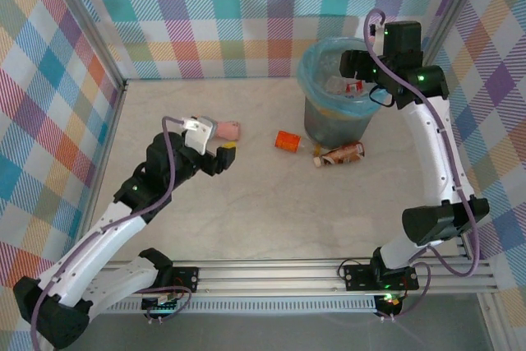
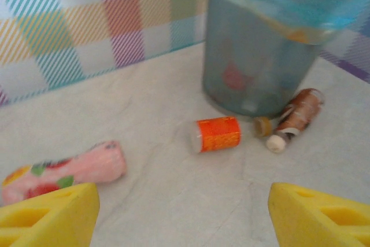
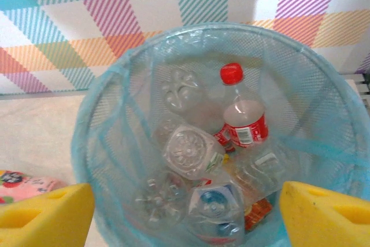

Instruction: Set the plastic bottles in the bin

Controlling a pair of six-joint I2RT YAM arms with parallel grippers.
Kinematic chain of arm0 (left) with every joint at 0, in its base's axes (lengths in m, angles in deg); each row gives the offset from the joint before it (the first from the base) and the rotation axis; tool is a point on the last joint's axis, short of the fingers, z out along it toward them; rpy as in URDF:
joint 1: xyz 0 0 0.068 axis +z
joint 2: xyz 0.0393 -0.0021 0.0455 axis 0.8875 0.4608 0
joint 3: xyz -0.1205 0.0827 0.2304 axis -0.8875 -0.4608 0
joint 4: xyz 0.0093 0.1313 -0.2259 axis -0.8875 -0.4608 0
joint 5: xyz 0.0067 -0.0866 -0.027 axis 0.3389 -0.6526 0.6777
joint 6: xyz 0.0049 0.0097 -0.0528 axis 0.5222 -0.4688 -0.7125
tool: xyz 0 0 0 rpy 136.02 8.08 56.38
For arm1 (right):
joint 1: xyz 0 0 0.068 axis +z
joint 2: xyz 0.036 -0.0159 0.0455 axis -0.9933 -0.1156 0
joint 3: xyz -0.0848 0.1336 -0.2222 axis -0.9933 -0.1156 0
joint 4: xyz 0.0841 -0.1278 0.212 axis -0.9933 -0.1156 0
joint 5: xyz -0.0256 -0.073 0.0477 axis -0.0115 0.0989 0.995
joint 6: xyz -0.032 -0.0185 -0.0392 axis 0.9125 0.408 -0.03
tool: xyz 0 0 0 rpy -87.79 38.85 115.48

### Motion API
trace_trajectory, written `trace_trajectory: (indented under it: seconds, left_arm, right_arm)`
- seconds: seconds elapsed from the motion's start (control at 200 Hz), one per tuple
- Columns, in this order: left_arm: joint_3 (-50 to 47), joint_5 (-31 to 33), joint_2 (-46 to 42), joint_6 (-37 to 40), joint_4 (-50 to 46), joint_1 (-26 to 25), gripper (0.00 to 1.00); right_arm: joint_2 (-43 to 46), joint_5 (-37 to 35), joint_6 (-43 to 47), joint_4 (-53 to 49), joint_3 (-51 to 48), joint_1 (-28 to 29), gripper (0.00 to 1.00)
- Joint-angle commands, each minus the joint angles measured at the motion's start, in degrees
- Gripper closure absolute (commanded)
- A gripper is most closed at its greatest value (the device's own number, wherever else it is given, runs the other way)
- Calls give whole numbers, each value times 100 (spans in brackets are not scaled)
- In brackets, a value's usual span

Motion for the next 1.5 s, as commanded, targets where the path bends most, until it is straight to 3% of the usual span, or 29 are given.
trace_trajectory:
  seconds: [0.0, 0.145, 0.31, 0.4, 0.48, 0.695, 0.775, 0.87, 1.13, 1.375, 1.495]
  left_arm:
    - [578, 281, 450, -879, -689, 415, 23]
    - [1542, -65, 1587, -996, -1755, 1177, 21]
    - [2287, -686, 2639, 865, -2217, 1996, 14]
    - [2302, -534, 3051, 2166, -1966, 2165, 13]
    - [2570, -788, 3516, 3185, -2117, 2349, 13]
    - [3052, -1497, 4301, 4670, -2141, 2784, 12]
    - [3100, -1306, 4562, 5177, -1947, 2896, 9]
    - [3482, -1089, 5042, 5535, -2032, 3055, 5]
    - [4037, -1290, 6004, 6424, -2552, 3122, 0]
    - [4365, -1143, 6723, 6700, -2573, 3047, 1]
    - [4324, -916, 6899, 6941, -2546, 2915, 7]
  right_arm:
    - [482, 439, -172, 117, -270, 65, 19]
    - [1099, 801, -112, 520, -1019, 467, 22]
    - [1686, 1245, 147, 1140, -2059, 1016, 22]
    - [1818, 1415, 124, 1305, -2396, 1187, 22]
    - [1845, 1559, 28, 1331, -2562, 1274, 23]
    - [1698, 1857, 26, 1362, -2705, 1571, 24]
    - [1541, 1871, 142, 1267, -2606, 1707, 24]
    - [1280, 1962, 299, 1085, -2368, 1807, 24]
    - [360, 2103, 539, 718, -1415, 1897, 24]
    - [-233, 2320, 483, 593, -992, 2011, 25]
    - [-383, 2371, 445, 524, -932, 2096, 25]
